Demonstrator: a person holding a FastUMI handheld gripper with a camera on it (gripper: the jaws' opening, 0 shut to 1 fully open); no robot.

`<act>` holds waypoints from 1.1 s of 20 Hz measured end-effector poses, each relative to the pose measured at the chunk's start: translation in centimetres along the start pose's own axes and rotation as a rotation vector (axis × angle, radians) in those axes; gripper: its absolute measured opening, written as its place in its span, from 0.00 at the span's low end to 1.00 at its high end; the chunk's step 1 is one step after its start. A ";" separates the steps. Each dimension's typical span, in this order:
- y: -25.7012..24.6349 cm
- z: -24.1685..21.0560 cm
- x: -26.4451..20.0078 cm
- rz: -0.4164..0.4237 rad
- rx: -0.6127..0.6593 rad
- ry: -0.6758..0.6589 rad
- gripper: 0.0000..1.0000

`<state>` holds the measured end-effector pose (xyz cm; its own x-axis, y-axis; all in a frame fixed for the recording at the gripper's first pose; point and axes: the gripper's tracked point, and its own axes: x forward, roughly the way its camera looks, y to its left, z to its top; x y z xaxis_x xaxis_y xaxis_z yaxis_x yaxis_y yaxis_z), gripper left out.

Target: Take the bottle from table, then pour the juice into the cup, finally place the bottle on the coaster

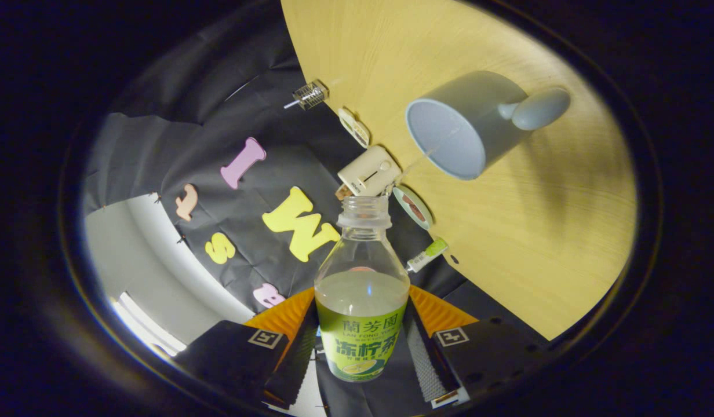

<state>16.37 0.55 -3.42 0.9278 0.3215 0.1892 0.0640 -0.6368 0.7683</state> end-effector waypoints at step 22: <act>0.7 0.6 0.2 -0.003 -0.032 0.009 0.81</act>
<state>16.82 -0.19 -3.22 0.9245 0.3293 0.1922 0.0548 -0.6135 0.7878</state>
